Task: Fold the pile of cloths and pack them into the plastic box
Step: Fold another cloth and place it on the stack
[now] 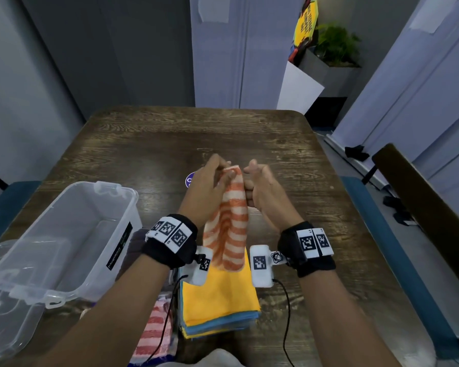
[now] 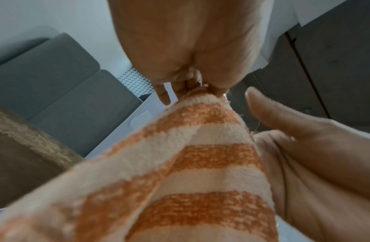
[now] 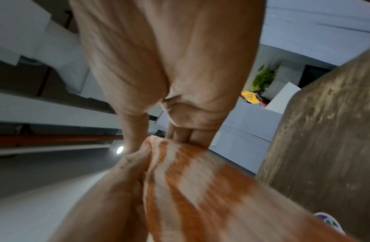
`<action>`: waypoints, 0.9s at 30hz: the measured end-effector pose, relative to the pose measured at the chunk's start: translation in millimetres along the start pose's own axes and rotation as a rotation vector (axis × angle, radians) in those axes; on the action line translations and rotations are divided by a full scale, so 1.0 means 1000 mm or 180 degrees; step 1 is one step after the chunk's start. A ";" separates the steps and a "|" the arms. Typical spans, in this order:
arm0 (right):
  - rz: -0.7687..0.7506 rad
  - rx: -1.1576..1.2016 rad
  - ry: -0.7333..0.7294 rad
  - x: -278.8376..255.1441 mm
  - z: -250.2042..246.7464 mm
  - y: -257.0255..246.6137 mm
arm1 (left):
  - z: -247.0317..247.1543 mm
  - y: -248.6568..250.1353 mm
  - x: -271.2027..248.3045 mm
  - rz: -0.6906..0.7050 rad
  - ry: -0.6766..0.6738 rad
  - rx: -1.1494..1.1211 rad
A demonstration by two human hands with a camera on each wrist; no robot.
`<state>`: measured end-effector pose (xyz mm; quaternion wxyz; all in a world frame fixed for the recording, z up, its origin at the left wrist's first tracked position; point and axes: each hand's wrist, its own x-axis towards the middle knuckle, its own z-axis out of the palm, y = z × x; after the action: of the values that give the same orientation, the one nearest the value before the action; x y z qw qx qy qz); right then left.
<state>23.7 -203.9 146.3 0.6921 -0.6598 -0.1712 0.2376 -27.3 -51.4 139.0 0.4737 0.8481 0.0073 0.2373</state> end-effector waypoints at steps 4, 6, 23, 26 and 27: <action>-0.0159 -0.0592 -0.0278 -0.002 -0.002 0.006 | -0.018 0.014 0.018 0.0091 0.0644 0.0093; -0.0285 -0.1367 -0.0317 0.000 -0.004 0.014 | -0.032 0.019 0.029 0.0114 0.0939 0.0146; -0.0316 -0.1575 0.0401 0.003 -0.031 0.025 | -0.081 -0.013 0.038 -0.0531 0.1886 0.0209; -0.0245 -0.1163 0.0732 0.005 -0.034 0.024 | -0.081 -0.021 0.034 -0.0608 0.1797 0.0242; -0.0197 -0.1040 0.0845 0.006 -0.035 0.024 | -0.080 -0.024 0.033 -0.0653 0.1743 0.0220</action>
<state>45.2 -229.6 119.9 0.5993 -0.7832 -0.1350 0.0964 -25.9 33.7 168.0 0.4464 0.7630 0.2286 0.4078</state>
